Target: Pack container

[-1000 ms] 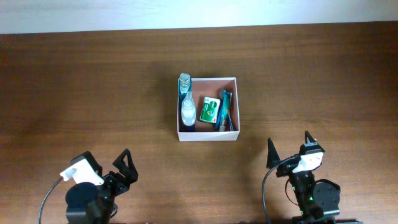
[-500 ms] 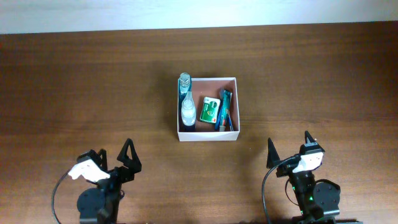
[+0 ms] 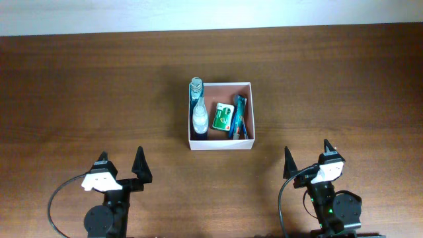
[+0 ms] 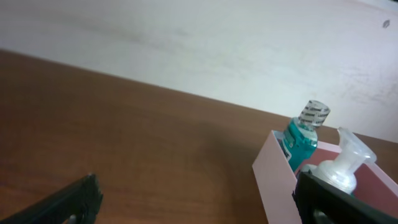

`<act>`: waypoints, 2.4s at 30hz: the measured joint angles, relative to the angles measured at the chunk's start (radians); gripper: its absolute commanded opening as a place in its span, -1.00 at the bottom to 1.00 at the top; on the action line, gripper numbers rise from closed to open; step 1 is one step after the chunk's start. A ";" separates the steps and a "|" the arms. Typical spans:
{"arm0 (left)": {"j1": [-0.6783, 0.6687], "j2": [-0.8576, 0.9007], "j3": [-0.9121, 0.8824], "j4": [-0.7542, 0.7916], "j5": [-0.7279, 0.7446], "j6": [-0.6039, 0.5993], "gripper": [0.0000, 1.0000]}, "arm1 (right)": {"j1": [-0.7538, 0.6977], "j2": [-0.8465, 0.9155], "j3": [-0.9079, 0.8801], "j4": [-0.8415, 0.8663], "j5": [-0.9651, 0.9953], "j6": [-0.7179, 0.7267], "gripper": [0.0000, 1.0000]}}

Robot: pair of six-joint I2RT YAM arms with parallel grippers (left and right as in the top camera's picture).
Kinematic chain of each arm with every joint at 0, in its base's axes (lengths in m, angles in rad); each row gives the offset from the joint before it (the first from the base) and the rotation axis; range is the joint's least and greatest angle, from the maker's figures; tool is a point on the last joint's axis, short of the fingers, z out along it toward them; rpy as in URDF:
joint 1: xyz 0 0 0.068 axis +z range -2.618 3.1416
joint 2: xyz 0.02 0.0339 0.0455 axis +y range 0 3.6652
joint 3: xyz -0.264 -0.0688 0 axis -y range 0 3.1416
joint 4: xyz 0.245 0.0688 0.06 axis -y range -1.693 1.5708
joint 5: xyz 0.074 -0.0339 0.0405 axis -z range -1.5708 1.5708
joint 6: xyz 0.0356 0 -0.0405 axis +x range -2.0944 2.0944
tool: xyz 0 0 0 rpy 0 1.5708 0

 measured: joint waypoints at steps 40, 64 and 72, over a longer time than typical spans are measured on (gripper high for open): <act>0.000 -0.006 -0.044 0.011 0.000 0.347 0.99 | 0.000 0.000 0.000 0.000 0.000 0.000 0.97; 0.000 -0.004 -0.043 0.011 0.000 0.347 0.99 | 0.000 0.000 0.000 0.000 0.000 0.000 0.97; 0.000 -0.004 -0.043 0.011 0.000 0.347 0.99 | 0.000 0.000 0.000 0.000 0.000 0.000 0.97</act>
